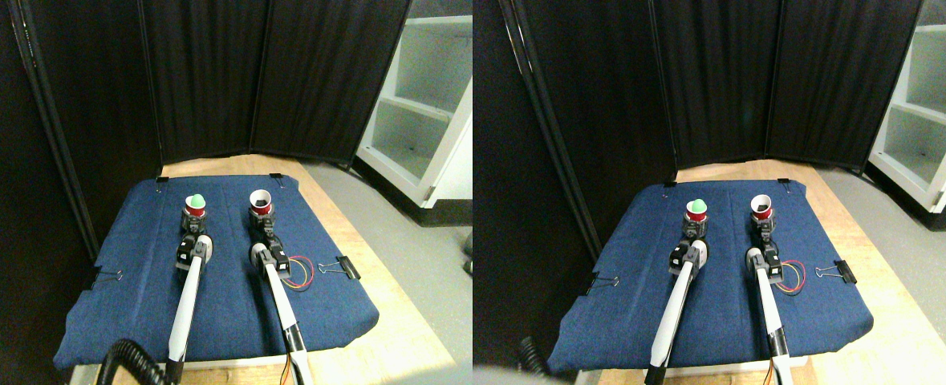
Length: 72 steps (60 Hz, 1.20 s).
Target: Pour (bimanual)
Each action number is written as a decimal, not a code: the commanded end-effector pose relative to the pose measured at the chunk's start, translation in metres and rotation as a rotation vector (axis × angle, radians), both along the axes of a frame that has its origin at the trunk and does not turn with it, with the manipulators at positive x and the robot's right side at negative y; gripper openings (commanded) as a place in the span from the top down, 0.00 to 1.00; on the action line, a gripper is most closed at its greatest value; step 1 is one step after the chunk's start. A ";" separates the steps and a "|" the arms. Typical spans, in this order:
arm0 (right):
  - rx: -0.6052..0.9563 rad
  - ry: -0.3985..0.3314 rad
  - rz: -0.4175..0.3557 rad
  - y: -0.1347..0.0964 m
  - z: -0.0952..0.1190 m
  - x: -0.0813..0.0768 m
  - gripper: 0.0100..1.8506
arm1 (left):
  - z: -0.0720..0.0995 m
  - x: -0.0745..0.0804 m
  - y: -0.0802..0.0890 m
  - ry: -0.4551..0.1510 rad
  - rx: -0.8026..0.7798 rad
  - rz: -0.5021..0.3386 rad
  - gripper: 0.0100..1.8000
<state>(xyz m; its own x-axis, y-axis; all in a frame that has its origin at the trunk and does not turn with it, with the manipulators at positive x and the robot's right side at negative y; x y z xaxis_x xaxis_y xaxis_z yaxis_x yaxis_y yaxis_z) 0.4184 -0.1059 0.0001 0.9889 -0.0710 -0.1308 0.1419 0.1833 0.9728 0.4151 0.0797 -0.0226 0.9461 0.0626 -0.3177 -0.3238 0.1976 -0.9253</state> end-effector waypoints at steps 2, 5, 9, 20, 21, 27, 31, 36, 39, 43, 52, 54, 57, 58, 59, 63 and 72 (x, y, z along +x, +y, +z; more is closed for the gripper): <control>0.028 -0.031 -0.025 -0.003 0.001 0.002 1.00 | -0.001 0.003 -0.001 -0.032 0.013 0.011 1.00; 0.029 -0.027 -0.031 -0.004 -0.002 0.002 1.00 | -0.004 0.004 0.000 -0.035 0.031 0.003 1.00; 0.015 -0.026 -0.035 -0.004 -0.003 0.002 1.00 | -0.006 0.004 0.002 -0.033 0.045 0.010 1.00; 0.063 -0.003 -0.047 -0.005 -0.008 0.002 1.00 | -0.013 0.001 0.007 -0.040 0.067 0.039 1.00; 0.070 0.001 -0.045 -0.005 -0.008 0.002 1.00 | -0.014 0.001 0.007 -0.039 0.070 0.044 1.00; 0.069 0.041 -0.064 -0.005 -0.010 0.002 1.00 | -0.018 -0.002 0.008 -0.038 0.102 0.062 1.00; 0.046 0.051 -0.059 -0.004 -0.012 0.001 0.98 | -0.022 -0.003 0.009 -0.037 0.088 0.086 1.00; 0.054 0.048 -0.059 -0.004 -0.014 0.000 0.97 | -0.026 -0.003 0.010 -0.043 0.108 0.092 1.00; 0.064 0.049 -0.061 -0.004 -0.015 0.001 0.98 | -0.026 -0.004 0.010 -0.042 0.100 0.093 1.00; 0.069 0.051 -0.070 -0.004 -0.015 0.001 0.98 | -0.028 -0.006 0.010 -0.042 0.097 0.100 1.00; 0.081 0.062 -0.070 -0.004 -0.016 0.001 0.98 | -0.030 -0.007 0.011 -0.041 0.097 0.089 1.00; 0.086 0.074 -0.068 -0.005 -0.017 0.001 0.95 | -0.029 -0.007 0.012 -0.043 0.106 0.090 1.00; 0.095 0.096 -0.070 -0.005 -0.017 0.001 0.92 | -0.029 -0.007 0.012 -0.049 0.103 0.103 1.00; 0.104 0.101 -0.065 -0.006 -0.018 0.001 0.90 | -0.029 -0.006 0.012 -0.051 0.106 0.102 1.00; 0.104 0.101 -0.065 -0.006 -0.018 0.001 0.90 | -0.029 -0.006 0.012 -0.051 0.106 0.102 1.00; 0.121 0.143 -0.062 -0.007 -0.019 0.000 0.70 | -0.030 -0.006 0.013 -0.051 0.107 0.099 1.00; 0.124 0.198 -0.014 -0.009 -0.020 -0.001 0.32 | -0.028 -0.007 0.012 -0.036 0.115 0.103 0.65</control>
